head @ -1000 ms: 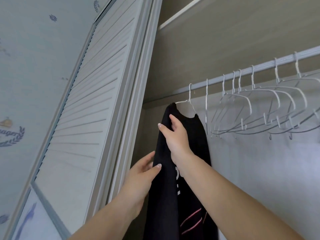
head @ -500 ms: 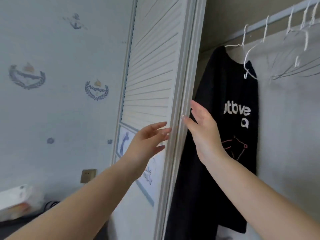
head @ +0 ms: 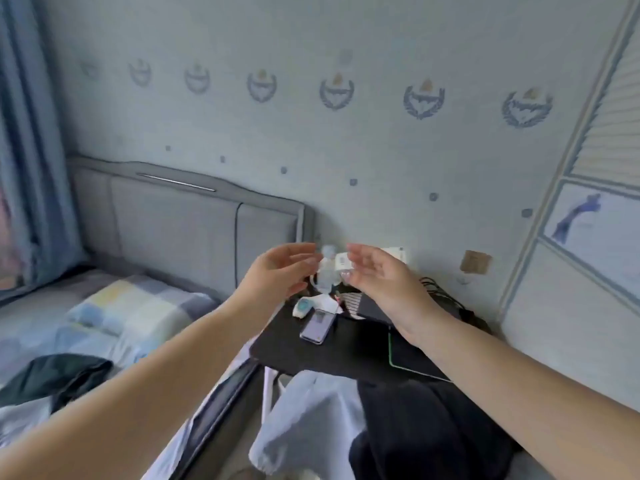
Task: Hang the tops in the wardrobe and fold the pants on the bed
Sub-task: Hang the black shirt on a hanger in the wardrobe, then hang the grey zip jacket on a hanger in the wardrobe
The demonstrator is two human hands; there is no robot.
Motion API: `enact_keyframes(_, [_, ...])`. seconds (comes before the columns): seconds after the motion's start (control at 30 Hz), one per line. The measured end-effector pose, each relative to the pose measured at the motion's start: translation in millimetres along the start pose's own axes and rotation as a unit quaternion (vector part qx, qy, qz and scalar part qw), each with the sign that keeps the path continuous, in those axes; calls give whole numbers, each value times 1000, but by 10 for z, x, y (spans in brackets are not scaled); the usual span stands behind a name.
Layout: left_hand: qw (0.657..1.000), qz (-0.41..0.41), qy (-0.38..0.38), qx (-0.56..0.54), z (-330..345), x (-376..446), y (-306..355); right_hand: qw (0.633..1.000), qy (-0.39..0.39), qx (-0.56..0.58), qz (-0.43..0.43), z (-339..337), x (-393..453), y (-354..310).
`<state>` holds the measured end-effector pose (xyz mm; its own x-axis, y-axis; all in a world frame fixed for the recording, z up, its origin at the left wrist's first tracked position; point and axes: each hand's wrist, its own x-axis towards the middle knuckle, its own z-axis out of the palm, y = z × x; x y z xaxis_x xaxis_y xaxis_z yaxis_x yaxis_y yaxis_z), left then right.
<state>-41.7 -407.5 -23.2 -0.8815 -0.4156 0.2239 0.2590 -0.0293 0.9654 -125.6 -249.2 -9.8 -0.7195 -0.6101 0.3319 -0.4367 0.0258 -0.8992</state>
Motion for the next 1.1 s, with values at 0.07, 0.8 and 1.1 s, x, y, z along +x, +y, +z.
enact_keyframes(0.07, [998,-4,52,24,-584,-284,30,998,-68,16,4,620,50,-1])
enact_keyframes(0.8, [757,-174,630,7,-4395,-3456,-809,797,-596,78,60,6001,59,179])
enact_keyframes(1.1, [628,-192,753,-32,-4865,-4298,-1080,712,-698,35,67,7310,-349,166])
